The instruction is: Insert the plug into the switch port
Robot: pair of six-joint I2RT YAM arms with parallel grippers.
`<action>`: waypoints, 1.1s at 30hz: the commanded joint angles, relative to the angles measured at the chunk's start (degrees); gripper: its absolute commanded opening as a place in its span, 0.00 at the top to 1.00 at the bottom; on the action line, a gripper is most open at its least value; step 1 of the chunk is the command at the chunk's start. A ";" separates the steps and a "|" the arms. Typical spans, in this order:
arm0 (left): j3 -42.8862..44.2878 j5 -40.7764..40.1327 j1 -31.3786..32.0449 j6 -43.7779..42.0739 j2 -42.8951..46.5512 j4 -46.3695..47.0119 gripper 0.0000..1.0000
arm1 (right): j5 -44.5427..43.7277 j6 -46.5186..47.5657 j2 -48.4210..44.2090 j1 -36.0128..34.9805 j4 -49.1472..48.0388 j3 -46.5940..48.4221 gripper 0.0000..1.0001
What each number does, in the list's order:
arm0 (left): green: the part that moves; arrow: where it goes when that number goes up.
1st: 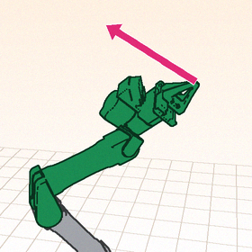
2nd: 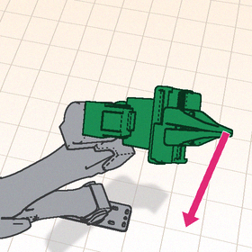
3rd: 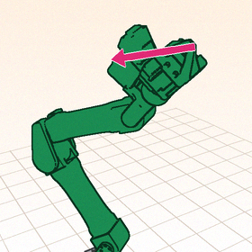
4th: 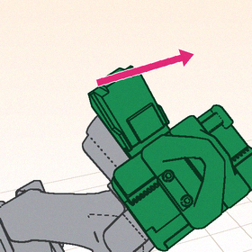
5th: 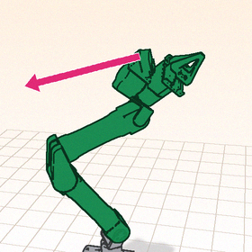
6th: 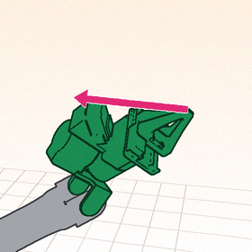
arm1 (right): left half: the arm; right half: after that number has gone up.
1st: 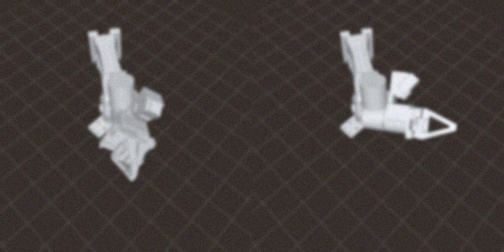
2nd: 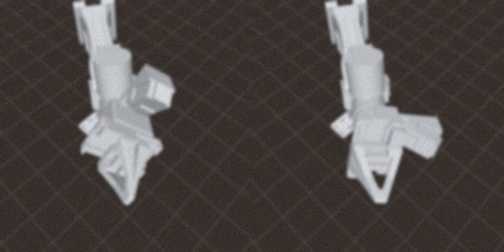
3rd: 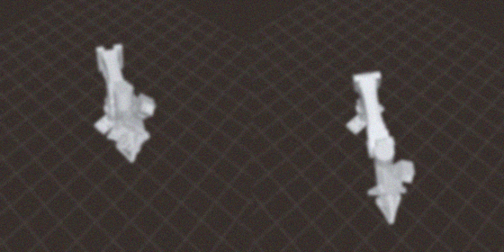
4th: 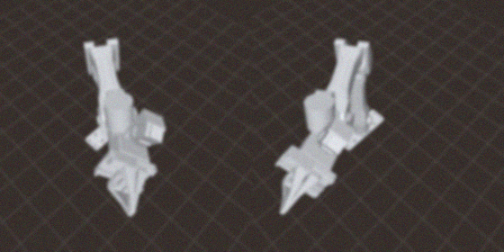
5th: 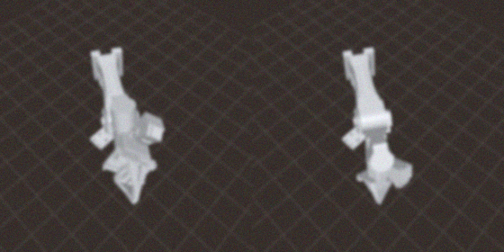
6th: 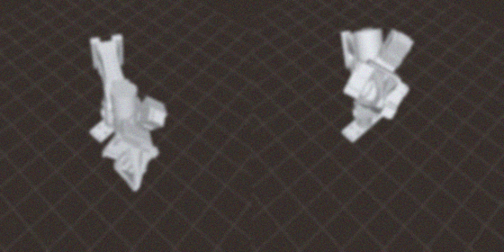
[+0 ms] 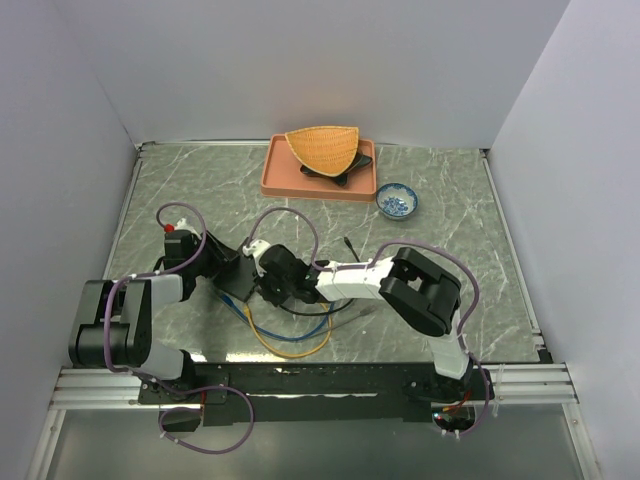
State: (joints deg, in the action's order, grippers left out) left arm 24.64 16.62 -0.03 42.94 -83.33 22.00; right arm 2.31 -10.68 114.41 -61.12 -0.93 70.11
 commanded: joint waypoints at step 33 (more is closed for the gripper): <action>1.20 2.54 0.30 -0.31 -2.98 -1.43 0.52 | -8.37 1.27 -4.81 -4.09 -9.44 -4.80 1.00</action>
State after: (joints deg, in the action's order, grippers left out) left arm 25.45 17.63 -0.05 42.92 -85.01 23.00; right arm -5.17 -9.89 113.03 -64.07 -7.29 65.93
